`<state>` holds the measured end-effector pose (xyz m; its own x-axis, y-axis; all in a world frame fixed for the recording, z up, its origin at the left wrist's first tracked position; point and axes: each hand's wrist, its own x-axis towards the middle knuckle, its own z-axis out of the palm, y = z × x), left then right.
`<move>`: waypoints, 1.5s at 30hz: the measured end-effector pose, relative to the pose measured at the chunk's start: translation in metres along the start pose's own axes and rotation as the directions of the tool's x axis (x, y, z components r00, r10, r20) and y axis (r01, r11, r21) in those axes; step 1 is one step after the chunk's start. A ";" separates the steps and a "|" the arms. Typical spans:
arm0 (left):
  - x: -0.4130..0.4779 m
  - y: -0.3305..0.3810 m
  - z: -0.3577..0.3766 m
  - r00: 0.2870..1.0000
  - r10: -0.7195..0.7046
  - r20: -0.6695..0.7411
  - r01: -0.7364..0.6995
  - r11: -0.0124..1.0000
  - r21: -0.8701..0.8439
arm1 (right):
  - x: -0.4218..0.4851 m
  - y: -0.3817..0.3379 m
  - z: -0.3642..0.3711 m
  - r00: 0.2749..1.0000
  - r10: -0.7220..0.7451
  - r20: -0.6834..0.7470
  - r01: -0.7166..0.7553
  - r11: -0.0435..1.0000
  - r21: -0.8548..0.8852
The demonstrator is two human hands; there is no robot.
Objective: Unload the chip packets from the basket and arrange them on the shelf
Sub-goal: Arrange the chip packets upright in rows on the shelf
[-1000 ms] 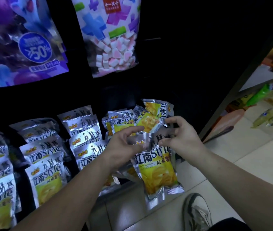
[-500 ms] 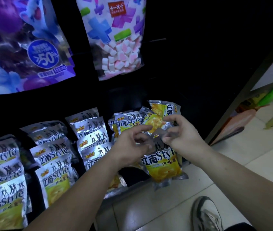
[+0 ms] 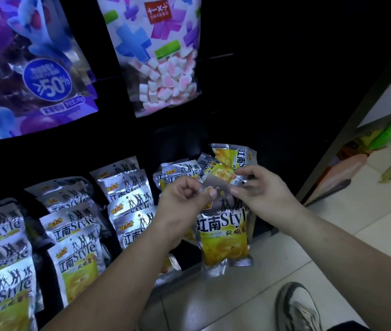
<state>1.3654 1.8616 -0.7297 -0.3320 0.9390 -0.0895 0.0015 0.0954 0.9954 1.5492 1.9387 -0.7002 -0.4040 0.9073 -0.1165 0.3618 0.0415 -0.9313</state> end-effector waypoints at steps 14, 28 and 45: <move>0.008 0.004 0.010 0.982 -0.008 -0.187 -0.014 0.993 -0.115 | 0.011 0.007 -0.018 0.984 0.005 0.176 0.013 0.995 -0.097; 0.007 -0.008 -0.005 0.999 -0.034 0.031 0.031 0.994 0.106 | 0.016 0.011 -0.007 0.985 -0.171 0.015 0.172 0.981 -0.087; 0.002 -0.012 -0.002 0.990 0.077 -0.115 -0.076 0.997 0.009 | 0.031 0.026 0.008 0.992 -0.129 0.008 0.129 0.982 -0.139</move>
<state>1.3634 1.8615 -0.7414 -0.4371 0.8994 -0.0082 0.0352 0.0262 0.9990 1.5394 1.9644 -0.7306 -0.4539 0.8910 0.0016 0.4204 0.2158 -0.8813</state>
